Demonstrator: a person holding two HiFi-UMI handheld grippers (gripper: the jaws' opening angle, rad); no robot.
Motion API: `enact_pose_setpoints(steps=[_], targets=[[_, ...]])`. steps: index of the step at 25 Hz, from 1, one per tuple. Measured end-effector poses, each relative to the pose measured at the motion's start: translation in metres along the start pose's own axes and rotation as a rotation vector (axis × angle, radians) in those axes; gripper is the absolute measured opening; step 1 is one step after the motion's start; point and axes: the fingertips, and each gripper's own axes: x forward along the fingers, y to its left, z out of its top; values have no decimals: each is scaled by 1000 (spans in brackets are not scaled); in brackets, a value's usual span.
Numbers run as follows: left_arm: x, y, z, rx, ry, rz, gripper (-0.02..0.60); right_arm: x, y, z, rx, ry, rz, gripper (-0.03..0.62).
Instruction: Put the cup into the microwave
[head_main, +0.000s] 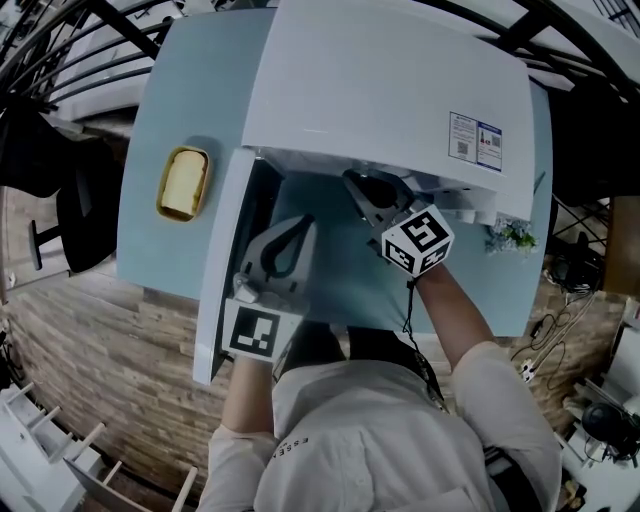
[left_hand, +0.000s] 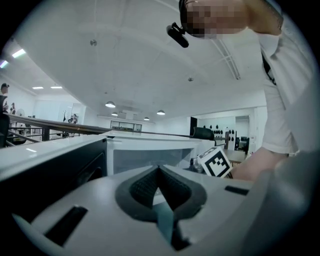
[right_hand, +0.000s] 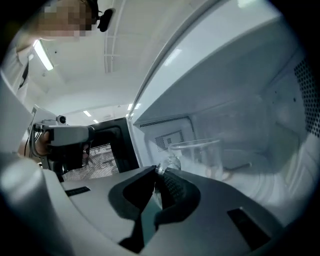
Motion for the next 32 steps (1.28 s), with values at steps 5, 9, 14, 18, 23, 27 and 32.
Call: enact_pose_setpoints(steps=[5,9,14,18,23,27,32], targets=[[5,6,-2,-16,3,-11,2,12,-8,2,-24,-10,-12,20],[10,6,-2,-9,4,-18,2,19,-18,-2,-56,4,-43,20],[16,8,-3,-20,7,-22,2,24,-22,-5,-72,9,-45,20],[17,11,-4,-43,6,-23,2,24,-22,-4,-56,-14,-37,20],[19,10,-6,-43,11,-23,2,22,-25,-15,-62,15,-56,36],[20,7,-8,-41,15,-22,2,18,-26,-19,-66,30,-67,96],[17,1,-4,-39,5,-26,2,-4,-28,-18,-21,12,-144,107]])
